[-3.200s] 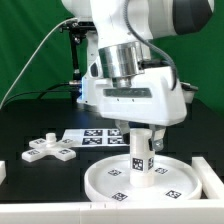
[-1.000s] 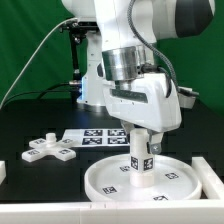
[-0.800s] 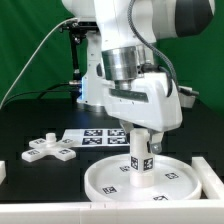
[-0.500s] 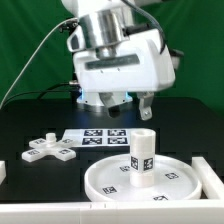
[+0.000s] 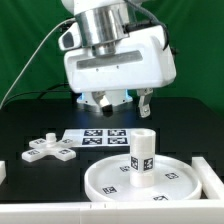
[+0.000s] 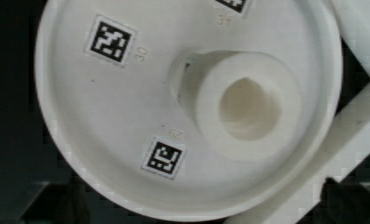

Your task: Assemble round table

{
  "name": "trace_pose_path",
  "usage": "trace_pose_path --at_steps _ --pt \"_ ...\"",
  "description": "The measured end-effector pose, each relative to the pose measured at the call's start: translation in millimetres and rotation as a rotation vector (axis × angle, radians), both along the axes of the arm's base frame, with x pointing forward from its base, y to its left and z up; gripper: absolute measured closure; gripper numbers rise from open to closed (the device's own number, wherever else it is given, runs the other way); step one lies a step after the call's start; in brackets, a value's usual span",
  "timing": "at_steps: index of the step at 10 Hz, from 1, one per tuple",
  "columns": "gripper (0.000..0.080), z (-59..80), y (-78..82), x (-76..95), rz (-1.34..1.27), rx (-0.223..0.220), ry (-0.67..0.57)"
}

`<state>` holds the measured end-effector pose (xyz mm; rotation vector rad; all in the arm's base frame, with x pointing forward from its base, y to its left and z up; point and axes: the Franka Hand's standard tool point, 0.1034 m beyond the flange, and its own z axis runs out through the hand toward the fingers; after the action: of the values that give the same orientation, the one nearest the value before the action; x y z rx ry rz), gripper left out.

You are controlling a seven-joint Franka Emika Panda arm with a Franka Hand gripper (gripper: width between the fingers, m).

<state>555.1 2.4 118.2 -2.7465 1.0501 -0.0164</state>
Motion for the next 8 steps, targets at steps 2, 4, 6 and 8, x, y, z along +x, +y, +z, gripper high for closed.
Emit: trace_pose_path --at_steps 2,4,6,8 --pt "0.015 -9.8 -20.4 -11.5 0.113 -0.019 -0.005" --pt "0.015 -25.0 -37.7 -26.7 0.284 -0.04 -0.01" --pt "0.015 -27.6 -57.4 -35.3 0.493 -0.062 -0.042" --pt "0.015 -28.4 -56.5 -35.4 0.621 -0.072 -0.059"
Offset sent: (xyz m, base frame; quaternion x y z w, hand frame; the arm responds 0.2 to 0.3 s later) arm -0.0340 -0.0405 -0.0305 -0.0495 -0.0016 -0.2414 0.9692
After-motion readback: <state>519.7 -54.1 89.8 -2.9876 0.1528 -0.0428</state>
